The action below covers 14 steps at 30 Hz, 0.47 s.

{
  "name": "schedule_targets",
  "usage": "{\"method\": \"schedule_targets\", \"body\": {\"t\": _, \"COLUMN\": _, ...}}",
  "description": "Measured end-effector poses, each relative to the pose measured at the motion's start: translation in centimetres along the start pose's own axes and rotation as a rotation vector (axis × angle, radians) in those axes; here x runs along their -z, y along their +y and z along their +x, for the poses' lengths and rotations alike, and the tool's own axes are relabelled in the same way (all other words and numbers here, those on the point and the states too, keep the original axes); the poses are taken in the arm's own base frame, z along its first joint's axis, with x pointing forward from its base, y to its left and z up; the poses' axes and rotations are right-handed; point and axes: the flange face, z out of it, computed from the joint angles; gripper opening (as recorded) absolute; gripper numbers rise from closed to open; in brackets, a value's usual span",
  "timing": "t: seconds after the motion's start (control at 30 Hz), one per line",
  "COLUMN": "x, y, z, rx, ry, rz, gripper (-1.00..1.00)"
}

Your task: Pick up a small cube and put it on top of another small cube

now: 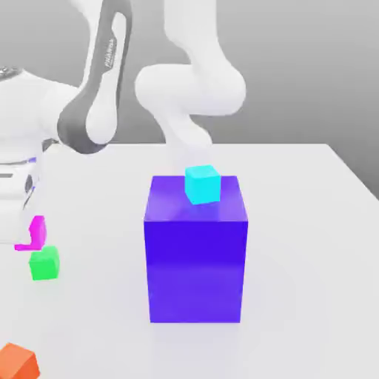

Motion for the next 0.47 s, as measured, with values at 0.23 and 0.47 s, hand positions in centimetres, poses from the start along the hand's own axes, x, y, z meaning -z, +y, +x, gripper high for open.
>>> {"method": "schedule_targets", "body": {"t": 0.23, "x": -2.3, "y": -1.9, "z": -1.9, "rx": 0.116, "ry": 0.030, "rz": -0.002, "gripper": -1.00}}
{"method": "schedule_targets", "body": {"t": 0.47, "x": -6.3, "y": -2.1, "z": -2.0, "rx": 0.114, "ry": 0.028, "rz": -0.001, "gripper": 1.00}}
